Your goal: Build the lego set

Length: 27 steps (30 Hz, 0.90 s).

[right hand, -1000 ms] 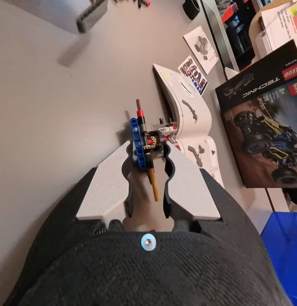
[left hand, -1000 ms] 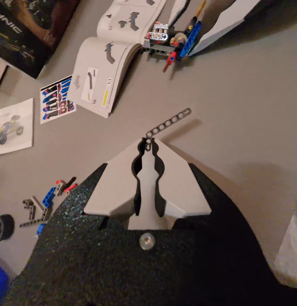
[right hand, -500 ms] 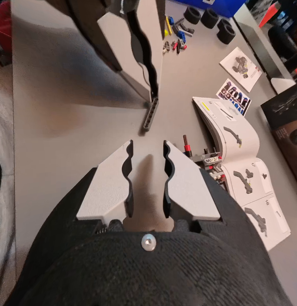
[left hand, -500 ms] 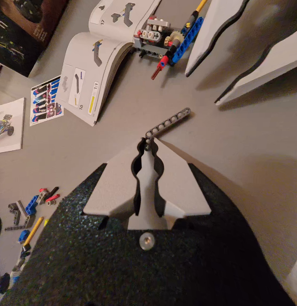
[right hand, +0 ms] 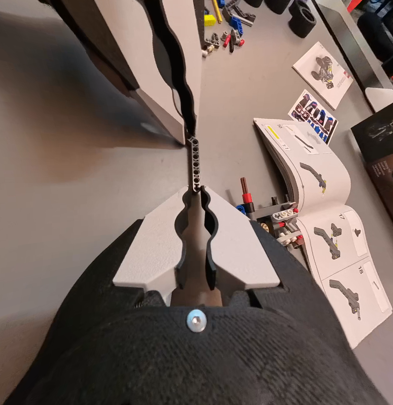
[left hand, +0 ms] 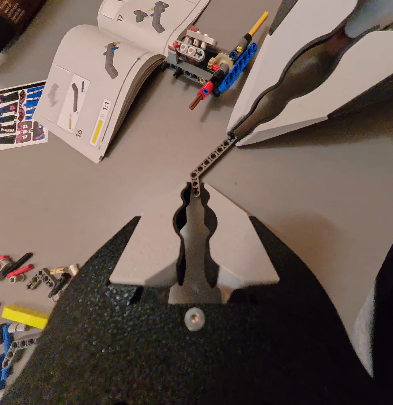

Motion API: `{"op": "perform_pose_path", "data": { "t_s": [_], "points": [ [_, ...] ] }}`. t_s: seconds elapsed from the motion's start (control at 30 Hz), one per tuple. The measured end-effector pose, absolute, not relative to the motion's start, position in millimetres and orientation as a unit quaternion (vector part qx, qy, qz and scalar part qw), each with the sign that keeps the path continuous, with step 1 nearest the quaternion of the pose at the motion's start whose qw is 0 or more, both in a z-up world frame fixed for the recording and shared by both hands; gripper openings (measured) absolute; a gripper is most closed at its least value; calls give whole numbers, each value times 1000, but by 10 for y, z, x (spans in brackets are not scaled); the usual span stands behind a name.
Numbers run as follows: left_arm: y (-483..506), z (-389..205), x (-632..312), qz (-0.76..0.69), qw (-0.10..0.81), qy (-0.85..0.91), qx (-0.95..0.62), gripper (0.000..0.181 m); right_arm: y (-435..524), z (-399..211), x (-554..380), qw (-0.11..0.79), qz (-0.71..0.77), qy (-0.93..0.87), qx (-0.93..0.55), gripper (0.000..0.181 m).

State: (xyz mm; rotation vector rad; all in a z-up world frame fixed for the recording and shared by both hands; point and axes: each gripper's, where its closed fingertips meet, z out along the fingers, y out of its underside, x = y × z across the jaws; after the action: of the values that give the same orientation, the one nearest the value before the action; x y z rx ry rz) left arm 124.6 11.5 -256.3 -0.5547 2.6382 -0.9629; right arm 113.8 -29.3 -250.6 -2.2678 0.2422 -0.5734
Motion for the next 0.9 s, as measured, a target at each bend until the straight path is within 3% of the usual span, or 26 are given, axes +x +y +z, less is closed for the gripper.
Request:
{"op": "perform_pose_path", "data": {
  "t_s": [0.2,0.5,0.9],
  "points": [
    [316,-2428,1251,-343,134,909,-194,13,-295,-2508,1120,386,-223,88,-891,5],
    [426,-2417,1153,-347,79,910,-214,9,-283,-2503,1091,389,-226,66,-891,5],
    [194,-2564,1081,-317,82,915,-236,7,-231,-2485,1081,395,-227,53,-888,11]
  ]
}}
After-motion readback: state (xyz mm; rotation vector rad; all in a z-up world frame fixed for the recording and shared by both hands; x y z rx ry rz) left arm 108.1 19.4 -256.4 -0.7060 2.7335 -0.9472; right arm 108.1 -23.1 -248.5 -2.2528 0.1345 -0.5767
